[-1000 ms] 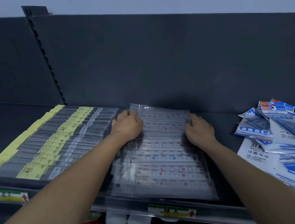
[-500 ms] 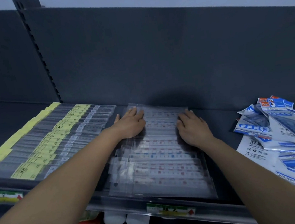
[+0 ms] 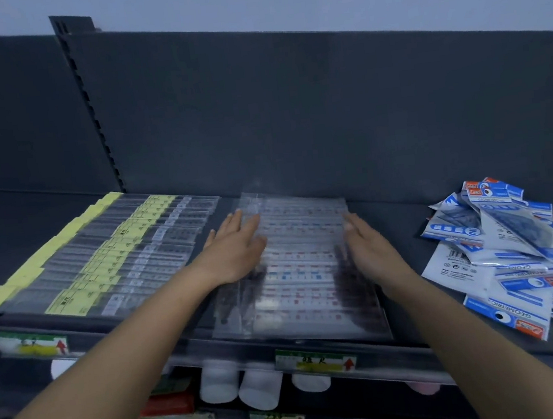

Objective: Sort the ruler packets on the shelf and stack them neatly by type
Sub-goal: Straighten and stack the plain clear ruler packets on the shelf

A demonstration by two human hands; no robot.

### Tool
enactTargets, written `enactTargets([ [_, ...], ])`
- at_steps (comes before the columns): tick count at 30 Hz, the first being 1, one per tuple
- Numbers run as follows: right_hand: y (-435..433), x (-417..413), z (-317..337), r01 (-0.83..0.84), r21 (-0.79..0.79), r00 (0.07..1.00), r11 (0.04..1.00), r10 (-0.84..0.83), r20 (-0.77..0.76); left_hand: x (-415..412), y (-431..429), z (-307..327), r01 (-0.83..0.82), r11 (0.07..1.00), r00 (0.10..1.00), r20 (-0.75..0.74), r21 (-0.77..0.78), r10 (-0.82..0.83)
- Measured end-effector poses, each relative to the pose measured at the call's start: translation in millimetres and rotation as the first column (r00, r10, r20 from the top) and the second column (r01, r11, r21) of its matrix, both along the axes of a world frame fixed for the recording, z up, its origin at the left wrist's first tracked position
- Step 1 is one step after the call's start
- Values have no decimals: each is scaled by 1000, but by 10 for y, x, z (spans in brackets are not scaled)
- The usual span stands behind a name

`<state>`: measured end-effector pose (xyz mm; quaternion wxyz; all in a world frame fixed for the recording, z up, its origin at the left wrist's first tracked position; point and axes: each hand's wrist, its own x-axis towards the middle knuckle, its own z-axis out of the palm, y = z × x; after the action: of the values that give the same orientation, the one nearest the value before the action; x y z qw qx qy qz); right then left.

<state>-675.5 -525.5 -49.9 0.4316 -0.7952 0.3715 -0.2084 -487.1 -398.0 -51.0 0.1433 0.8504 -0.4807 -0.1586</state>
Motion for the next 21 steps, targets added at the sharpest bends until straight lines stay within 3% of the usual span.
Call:
enactTargets([
  [2, 84, -110, 82, 132, 211, 960, 969, -178, 216, -111, 123, 24, -64, 998, 997, 45, -14, 64],
  [5, 121, -227, 62, 222, 331, 914, 917, -314, 256, -281, 250, 13, -118, 993, 990, -75, -21, 116],
  [8, 227, -246, 37, 188, 390, 920, 901, -301, 252, -392, 289, -18, -113, 990, 962, -260, -90, 86],
  [17, 354, -265, -36, 147, 315, 940, 937, -232, 249, -396, 381, -98, -80, 973, 952, -304, -216, 11],
  [21, 361, -302, -85, 99, 194, 977, 976, -132, 168, -375, 418, -72, 22, 985, 981, -184, -173, -54],
])
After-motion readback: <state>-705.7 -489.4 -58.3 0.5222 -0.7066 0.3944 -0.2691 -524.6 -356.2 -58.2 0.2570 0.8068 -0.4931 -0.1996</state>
